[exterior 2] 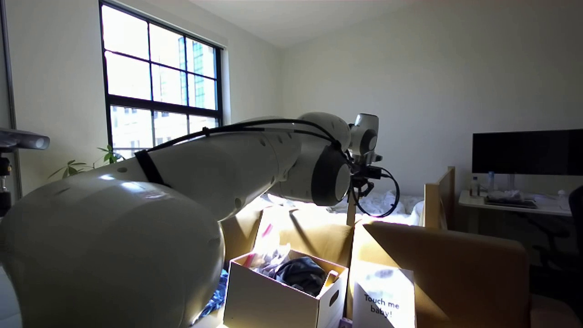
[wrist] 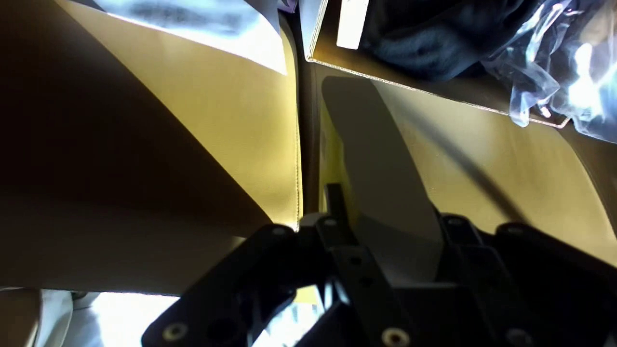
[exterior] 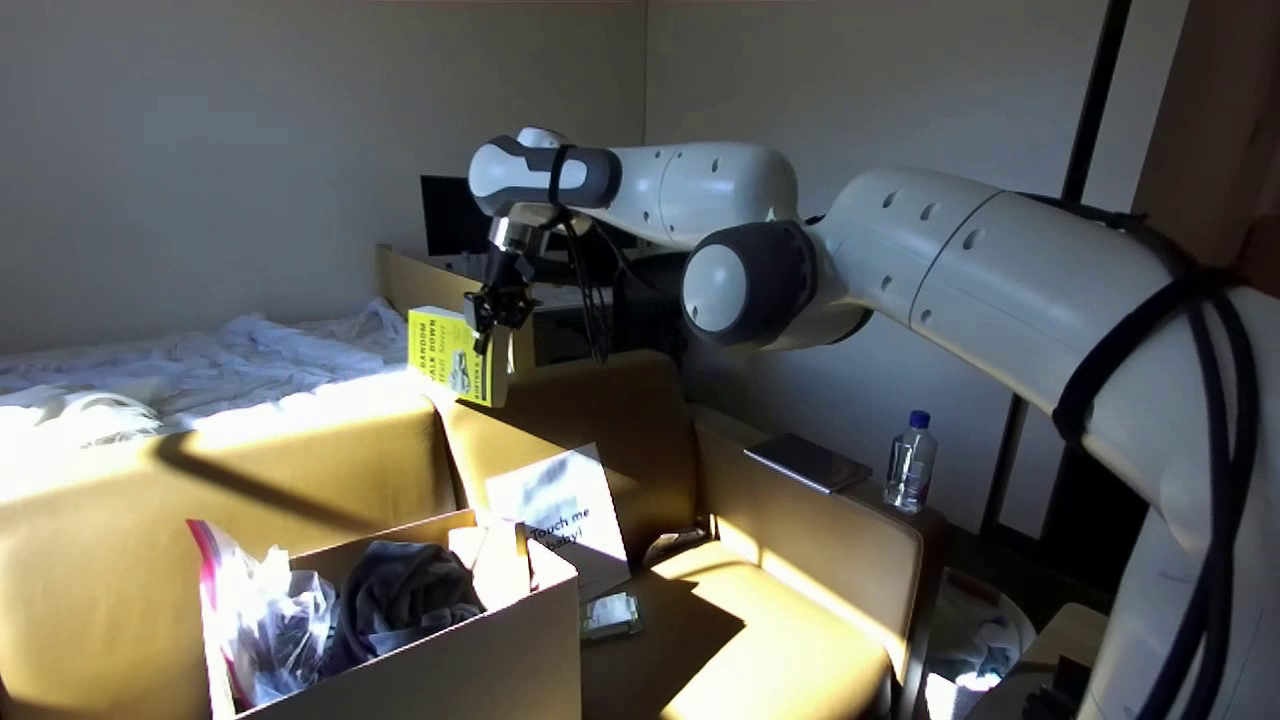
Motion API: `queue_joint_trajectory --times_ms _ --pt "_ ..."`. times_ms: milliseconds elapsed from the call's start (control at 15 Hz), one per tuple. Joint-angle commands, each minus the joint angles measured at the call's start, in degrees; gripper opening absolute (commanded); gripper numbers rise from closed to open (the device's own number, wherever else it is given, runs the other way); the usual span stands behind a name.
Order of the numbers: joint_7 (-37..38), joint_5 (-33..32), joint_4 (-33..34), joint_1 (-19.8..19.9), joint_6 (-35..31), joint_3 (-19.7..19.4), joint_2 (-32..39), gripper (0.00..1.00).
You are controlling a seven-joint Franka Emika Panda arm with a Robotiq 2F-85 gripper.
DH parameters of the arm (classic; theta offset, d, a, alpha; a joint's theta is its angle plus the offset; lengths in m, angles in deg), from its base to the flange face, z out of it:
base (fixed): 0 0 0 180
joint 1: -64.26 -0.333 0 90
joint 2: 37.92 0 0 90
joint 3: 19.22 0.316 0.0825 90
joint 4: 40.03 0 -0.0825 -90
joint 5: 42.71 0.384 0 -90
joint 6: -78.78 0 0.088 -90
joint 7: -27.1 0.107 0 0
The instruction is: Take the yellow book out of the white box and place it on the backrest of the sofa
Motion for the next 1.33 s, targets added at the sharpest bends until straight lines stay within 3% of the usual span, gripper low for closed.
queue_joint_trajectory --times_ms 0,600,933,1267 --pt "2.5 4.6 0.0 5.8 -1.2 2.7 -1.0 0.09" --pt "-1.9 18.9 0.7 22.4 -1.9 13.1 -1.7 0.09" --pt "-1.6 26.3 0.5 25.9 -5.9 18.1 0.6 0.09" --pt "-0.7 32.8 0.4 27.9 -13.6 20.6 4.6 0.09"
